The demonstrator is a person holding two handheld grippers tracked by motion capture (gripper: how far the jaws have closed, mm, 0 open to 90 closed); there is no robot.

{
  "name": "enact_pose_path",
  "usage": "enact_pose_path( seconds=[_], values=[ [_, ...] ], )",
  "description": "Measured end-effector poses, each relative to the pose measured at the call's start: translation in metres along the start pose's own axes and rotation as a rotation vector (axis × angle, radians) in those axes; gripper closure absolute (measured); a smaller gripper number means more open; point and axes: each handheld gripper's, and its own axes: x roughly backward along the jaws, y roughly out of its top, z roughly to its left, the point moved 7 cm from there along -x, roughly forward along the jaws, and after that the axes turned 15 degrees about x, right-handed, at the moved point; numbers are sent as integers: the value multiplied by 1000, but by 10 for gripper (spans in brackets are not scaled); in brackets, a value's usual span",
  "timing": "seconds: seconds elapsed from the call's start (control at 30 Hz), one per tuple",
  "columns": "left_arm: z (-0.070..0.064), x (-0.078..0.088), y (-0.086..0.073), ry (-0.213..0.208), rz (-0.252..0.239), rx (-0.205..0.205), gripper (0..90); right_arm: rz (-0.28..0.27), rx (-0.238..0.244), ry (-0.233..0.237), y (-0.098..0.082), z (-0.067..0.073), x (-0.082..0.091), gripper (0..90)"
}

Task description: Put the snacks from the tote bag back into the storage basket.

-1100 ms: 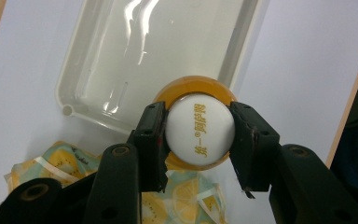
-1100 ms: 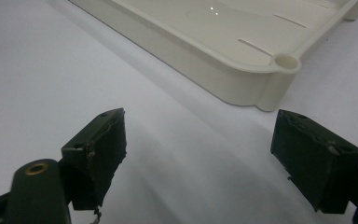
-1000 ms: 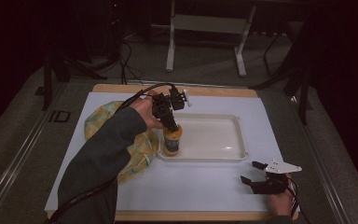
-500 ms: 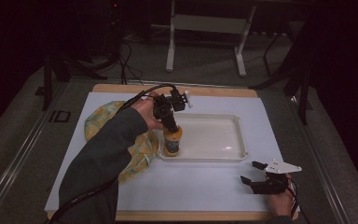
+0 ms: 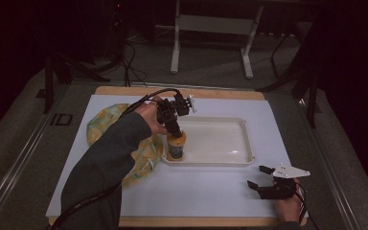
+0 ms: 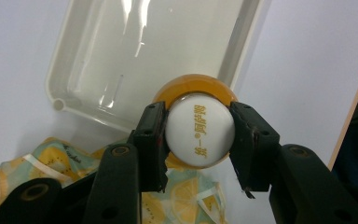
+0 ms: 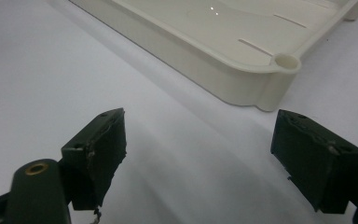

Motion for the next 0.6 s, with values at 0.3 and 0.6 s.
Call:
enact_pose_path(
  seconds=[0.3, 0.6],
  values=[
    [0, -5, -2, 5, 23, 1, 590, -1, -1, 0, 0, 0, 0, 176],
    [0, -11, -4, 6, 43, -4, 590, 0, 0, 0, 0, 1, 0, 176]
  ],
)
